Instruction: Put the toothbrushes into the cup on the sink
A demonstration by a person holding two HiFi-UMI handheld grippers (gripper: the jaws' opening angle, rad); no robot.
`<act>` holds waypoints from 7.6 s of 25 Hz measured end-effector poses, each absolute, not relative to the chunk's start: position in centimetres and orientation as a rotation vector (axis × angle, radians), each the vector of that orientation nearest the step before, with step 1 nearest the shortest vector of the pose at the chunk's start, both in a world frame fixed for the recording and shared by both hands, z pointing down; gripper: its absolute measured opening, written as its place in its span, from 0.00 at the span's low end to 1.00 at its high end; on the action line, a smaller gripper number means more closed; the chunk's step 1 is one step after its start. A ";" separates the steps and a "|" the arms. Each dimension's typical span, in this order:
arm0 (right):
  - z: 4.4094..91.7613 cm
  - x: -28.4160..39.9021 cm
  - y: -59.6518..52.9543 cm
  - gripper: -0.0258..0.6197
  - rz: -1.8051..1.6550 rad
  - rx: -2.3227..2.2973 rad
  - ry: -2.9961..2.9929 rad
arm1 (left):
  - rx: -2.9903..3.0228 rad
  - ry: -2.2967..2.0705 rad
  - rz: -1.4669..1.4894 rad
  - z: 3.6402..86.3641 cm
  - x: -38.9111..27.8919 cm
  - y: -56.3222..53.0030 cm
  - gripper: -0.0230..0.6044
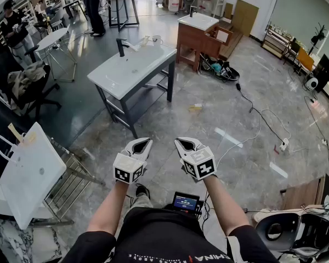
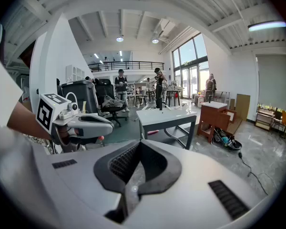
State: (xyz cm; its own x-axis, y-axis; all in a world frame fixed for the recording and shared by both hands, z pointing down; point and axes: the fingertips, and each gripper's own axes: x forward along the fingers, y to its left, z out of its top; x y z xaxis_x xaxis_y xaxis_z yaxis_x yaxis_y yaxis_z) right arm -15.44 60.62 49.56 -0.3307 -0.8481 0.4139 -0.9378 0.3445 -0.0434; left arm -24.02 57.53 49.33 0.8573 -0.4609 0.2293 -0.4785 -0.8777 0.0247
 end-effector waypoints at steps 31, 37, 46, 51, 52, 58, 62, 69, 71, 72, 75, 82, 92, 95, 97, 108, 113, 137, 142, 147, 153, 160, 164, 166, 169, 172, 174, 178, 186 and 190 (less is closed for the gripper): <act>50.8 -15.0 62.4 0.05 0.494 1.595 -2.325 | 2.930 -0.683 0.367 50.4 -24.6 59.0 0.04; 51.1 -14.7 62.7 0.05 0.500 1.578 -2.316 | 2.931 -0.707 0.380 50.2 -24.7 59.3 0.04; 51.7 -13.7 61.4 0.05 0.500 1.563 -2.302 | 2.917 -0.675 0.353 50.3 -23.0 58.6 0.04; 52.7 -13.7 59.5 0.05 0.494 1.556 -2.285 | 2.887 -0.666 0.366 51.4 -22.8 56.2 0.04; 52.9 -13.5 59.1 0.05 0.495 1.550 -2.282 | 2.882 -0.664 0.364 51.6 -22.6 55.5 0.04; 53.2 -11.7 54.6 0.05 0.532 1.549 -2.273 | 2.861 -0.640 0.345 52.0 -20.1 50.4 0.04; 52.7 -10.6 50.1 0.05 0.522 1.552 -2.253 | 2.858 -0.614 0.336 52.0 -19.0 46.4 0.04; 51.4 -10.1 42.3 0.05 0.483 1.568 -2.226 | 2.875 -0.603 0.336 51.1 -18.5 38.4 0.04; 51.1 -9.9 40.6 0.05 0.480 1.584 -2.219 | 2.872 -0.587 0.321 50.9 -18.4 36.5 0.04; 51.0 -9.8 39.9 0.05 0.477 1.592 -2.216 | 2.871 -0.579 0.316 50.9 -18.3 35.7 0.04; 50.9 -9.4 38.2 0.05 0.474 1.613 -2.202 | 2.875 -0.563 0.321 51.0 -17.9 33.6 0.04; 51.0 -7.8 34.8 0.05 0.473 1.631 -2.189 | 2.883 -0.547 0.336 51.3 -16.5 30.7 0.04; 51.9 -3.4 25.2 0.05 0.444 1.571 -2.254 | 2.868 -0.648 0.360 52.1 -12.5 21.9 0.04; 51.2 -1.1 21.5 0.05 0.432 1.553 -2.278 | 2.869 -0.684 0.366 51.6 -10.2 18.3 0.04; 50.9 0.6 19.2 0.05 0.427 1.535 -2.295 | 2.870 -0.712 0.364 51.1 -8.6 16.0 0.04; 50.7 5.9 10.8 0.05 0.428 1.428 -2.370 | 2.856 -0.832 0.407 51.3 -2.3 9.6 0.04; 51.9 6.1 8.7 0.05 0.447 1.370 -2.391 | 2.816 -0.886 0.405 51.9 -2.4 7.2 0.04; 51.4 5.6 -14.6 0.05 0.406 1.289 -2.382 | 2.790 -0.928 0.364 51.9 -1.9 -16.1 0.04; 52.5 5.4 -16.1 0.05 0.400 1.274 -2.361 | 2.762 -0.922 0.371 53.2 -2.4 -18.0 0.04; 53.2 5.8 -17.6 0.05 0.420 1.275 -2.356 | 2.747 -0.901 0.375 54.4 -2.2 -18.6 0.04; 53.6 4.7 -19.3 0.05 0.411 1.216 -2.368 | 2.709 -0.956 0.349 54.5 -2.9 -19.9 0.04; 53.4 3.3 -20.5 0.05 0.394 1.170 -2.404 | 2.681 -1.024 0.331 54.4 -4.3 -21.0 0.04; 53.4 2.8 -21.0 0.05 0.393 1.157 -2.410 | 2.674 -1.032 0.343 54.7 -5.0 -21.3 0.04; 53.4 2.6 -21.2 0.05 0.392 1.146 -2.413 | 2.671 -1.034 0.351 54.8 -5.1 -21.3 0.04; 53.8 2.3 -21.3 0.05 0.400 1.129 -2.409 | 2.663 -1.043 0.355 55.0 -5.4 -21.4 0.04; 54.2 1.9 -21.6 0.05 0.399 1.100 -2.408 | 2.650 -1.065 0.357 55.1 -6.0 -21.8 0.04; 54.4 1.6 -21.9 0.05 0.385 1.074 -2.404 | 2.636 -1.083 0.355 55.1 -6.3 -22.2 0.04; 55.0 0.8 -23.5 0.05 0.341 1.011 -2.398 | 2.608 -1.128 0.356 55.1 -6.9 -23.4 0.04; 57.8 -2.6 -27.7 0.05 0.253 0.827 -2.391 | 2.521 -1.249 0.354 56.6 -8.8 -26.0 0.04; 59.9 -4.2 -29.7 0.11 0.247 0.735 -2.386 | 2.471 -1.300 0.357 57.6 -9.5 -26.9 0.04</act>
